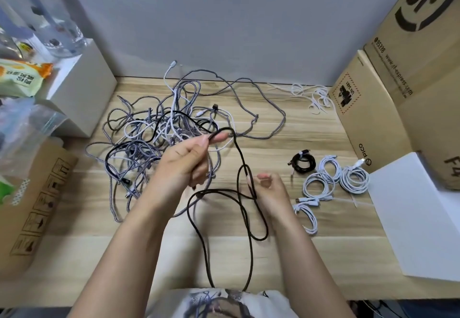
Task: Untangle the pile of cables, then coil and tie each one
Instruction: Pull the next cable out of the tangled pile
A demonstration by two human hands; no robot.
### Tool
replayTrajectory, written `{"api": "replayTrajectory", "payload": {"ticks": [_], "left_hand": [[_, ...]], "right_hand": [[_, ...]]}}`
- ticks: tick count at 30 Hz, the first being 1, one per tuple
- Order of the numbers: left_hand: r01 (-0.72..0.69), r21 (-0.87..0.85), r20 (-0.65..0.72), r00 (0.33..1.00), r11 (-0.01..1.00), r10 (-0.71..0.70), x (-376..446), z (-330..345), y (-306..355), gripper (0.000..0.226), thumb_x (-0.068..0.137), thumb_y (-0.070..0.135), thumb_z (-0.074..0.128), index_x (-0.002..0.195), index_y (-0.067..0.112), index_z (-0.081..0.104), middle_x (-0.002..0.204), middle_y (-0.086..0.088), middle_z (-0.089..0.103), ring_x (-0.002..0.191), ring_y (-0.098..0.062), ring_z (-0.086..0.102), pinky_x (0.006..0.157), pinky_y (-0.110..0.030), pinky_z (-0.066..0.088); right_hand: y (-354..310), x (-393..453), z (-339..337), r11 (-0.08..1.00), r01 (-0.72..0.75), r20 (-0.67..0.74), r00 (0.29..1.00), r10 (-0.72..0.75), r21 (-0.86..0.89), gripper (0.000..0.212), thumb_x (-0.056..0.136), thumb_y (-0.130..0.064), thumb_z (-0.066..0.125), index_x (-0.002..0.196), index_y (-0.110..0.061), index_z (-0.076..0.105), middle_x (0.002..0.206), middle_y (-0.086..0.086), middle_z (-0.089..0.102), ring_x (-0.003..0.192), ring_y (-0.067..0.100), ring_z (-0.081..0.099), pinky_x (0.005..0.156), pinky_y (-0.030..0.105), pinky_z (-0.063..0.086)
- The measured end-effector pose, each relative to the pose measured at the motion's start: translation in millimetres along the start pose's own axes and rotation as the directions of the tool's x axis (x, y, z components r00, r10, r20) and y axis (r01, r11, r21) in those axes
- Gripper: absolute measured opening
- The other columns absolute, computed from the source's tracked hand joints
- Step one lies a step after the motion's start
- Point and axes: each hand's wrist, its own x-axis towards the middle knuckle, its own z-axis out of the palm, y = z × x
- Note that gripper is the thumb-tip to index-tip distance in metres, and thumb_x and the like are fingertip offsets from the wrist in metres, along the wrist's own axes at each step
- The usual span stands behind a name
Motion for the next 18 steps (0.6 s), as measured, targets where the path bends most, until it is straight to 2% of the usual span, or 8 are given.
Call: {"api": "replayTrajectory", "payload": {"ticks": [2, 4, 7, 8, 10, 14, 16, 18], "left_hand": [[-0.005, 0.138, -0.04, 0.999, 0.99, 0.01, -1, 1, -2, 0.027, 0.089, 0.026, 0.045, 0.098, 0.018, 0.069, 0.049, 0.008, 0.02, 0.041, -0.002, 0.018, 0.04, -0.012, 0.017], [0.031, 0.205, -0.046, 0.999, 0.978, -0.022, -2, 2, -2, 0.025, 0.092, 0.02, 0.046, 0.095, 0.014, 0.07, 0.05, 0.009, 0.019, 0.04, -0.002, 0.017, 0.038, -0.01, 0.016], [0.062, 0.255, -0.003, 0.998, 0.965, -0.064, -4, 5, 1, 0.026, 0.088, 0.025, 0.05, 0.083, 0.008, 0.068, 0.049, 0.007, 0.02, 0.04, -0.003, 0.017, 0.037, -0.011, 0.015], [0.072, 0.252, 0.017, 0.997, 0.965, -0.078, -4, 6, 3, 0.027, 0.086, 0.029, 0.05, 0.075, 0.008, 0.065, 0.047, 0.007, 0.02, 0.04, -0.004, 0.016, 0.037, -0.013, 0.013], [0.114, 0.202, 0.045, 0.991, 0.973, -0.126, -5, 9, 7, 0.031, 0.083, 0.033, 0.049, 0.06, 0.014, 0.053, 0.045, 0.007, 0.02, 0.04, -0.005, 0.012, 0.036, -0.015, 0.01], [0.262, 0.014, 0.085, 0.961, 0.965, -0.262, -6, 8, 14, 0.038, 0.08, 0.038, 0.049, 0.047, 0.021, 0.043, 0.046, 0.009, 0.017, 0.042, -0.005, 0.007, 0.039, -0.014, 0.005], [0.316, -0.016, 0.151, 0.939, 0.949, -0.31, -8, 10, 16, 0.037, 0.079, 0.039, 0.048, 0.047, 0.021, 0.043, 0.045, 0.01, 0.017, 0.04, -0.003, 0.008, 0.04, -0.014, 0.004], [0.328, -0.058, 0.192, 0.93, 0.943, -0.312, -10, 11, 17, 0.038, 0.08, 0.039, 0.047, 0.047, 0.021, 0.044, 0.044, 0.011, 0.018, 0.038, -0.002, 0.009, 0.04, -0.013, 0.005]], "right_hand": [[-8, -2, -8, 0.975, 0.171, -0.142, 0.971, -0.19, -0.139, 0.026, 0.083, -0.016, 0.066, 0.089, -0.033, 0.048, 0.107, 0.002, 0.056, 0.099, 0.02, 0.056, 0.091, 0.04, 0.045], [-27, -9, -17, 0.947, 0.312, -0.162, 0.934, -0.32, -0.071, 0.036, 0.083, -0.003, 0.062, 0.097, -0.035, 0.05, 0.11, -0.003, 0.055, 0.101, 0.011, 0.052, 0.096, 0.036, 0.042], [-60, -30, -23, 0.844, 0.528, 0.065, 0.843, -0.534, 0.09, 0.04, 0.083, -0.008, 0.061, 0.104, -0.041, 0.054, 0.113, -0.01, 0.06, 0.108, 0.0, 0.053, 0.095, 0.018, 0.038], [-66, -35, -22, 0.811, 0.572, 0.143, 0.799, -0.585, 0.122, 0.034, 0.083, -0.017, 0.062, 0.106, -0.041, 0.055, 0.113, -0.011, 0.062, 0.11, 0.0, 0.054, 0.095, 0.017, 0.039], [-74, -41, -16, 0.761, 0.64, 0.185, 0.739, -0.648, 0.11, 0.025, 0.084, -0.035, 0.06, 0.108, -0.038, 0.057, 0.11, -0.008, 0.064, 0.109, 0.003, 0.056, 0.095, 0.02, 0.041], [-76, -47, -10, 0.683, 0.726, 0.049, 0.682, -0.73, 0.072, 0.031, 0.083, -0.035, 0.061, 0.112, -0.03, 0.054, 0.114, 0.004, 0.053, 0.11, 0.001, 0.049, 0.095, 0.012, 0.032], [-78, -48, -8, 0.639, 0.767, 0.016, 0.639, -0.769, 0.067, 0.034, 0.085, -0.035, 0.06, 0.117, -0.028, 0.05, 0.121, 0.003, 0.048, 0.116, 0.006, 0.046, 0.1, 0.017, 0.032], [-81, -49, -4, 0.609, 0.791, 0.075, 0.604, -0.793, 0.066, 0.031, 0.09, -0.045, 0.052, 0.115, -0.027, 0.055, 0.115, -0.001, 0.056, 0.113, 0.012, 0.052, 0.099, 0.035, 0.04]]}}
